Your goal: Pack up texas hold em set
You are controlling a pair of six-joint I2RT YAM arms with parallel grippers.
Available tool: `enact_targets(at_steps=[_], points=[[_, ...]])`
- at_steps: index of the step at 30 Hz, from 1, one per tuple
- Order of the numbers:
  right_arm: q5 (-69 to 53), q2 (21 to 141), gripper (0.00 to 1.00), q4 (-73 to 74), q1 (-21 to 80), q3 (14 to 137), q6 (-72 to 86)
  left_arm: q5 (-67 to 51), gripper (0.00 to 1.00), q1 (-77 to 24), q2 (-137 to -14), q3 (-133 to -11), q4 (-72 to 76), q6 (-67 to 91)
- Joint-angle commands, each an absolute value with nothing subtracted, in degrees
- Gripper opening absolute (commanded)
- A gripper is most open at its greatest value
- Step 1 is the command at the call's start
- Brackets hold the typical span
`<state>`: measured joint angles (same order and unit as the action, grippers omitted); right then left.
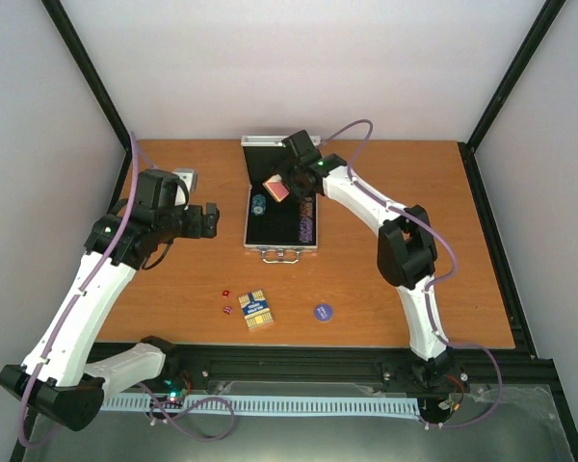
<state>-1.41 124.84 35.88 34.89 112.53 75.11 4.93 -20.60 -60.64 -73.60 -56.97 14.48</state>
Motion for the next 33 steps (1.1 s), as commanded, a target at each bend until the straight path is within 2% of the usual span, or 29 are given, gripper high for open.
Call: enact_targets(at_steps=[1,7,13,24,33], points=[[3.2,127.4,0.03,32.5,35.9,117.3,81.6,6.5,0.99,-20.2,-59.9,-73.9,-57.7,13.3],[6.2,131.9,0.03,34.4,37.3,122.4,88.9,6.7,0.99,-20.2,-59.6,-72.6,-57.5,13.3],[12.3,131.3,0.03,37.8,39.7,122.6,93.8,6.8,0.99,-20.2,-59.0,-71.9,-57.7,13.0],[15.8,126.0,0.03,30.1,41.7,106.3,106.7,4.9,0.99,-20.3,-57.6,-68.3,-57.6,13.1],[19.1,125.2,0.03,24.6,41.1,102.1,110.9,3.5,0.99,-20.4,-57.5,-67.1,-57.4,13.2]])
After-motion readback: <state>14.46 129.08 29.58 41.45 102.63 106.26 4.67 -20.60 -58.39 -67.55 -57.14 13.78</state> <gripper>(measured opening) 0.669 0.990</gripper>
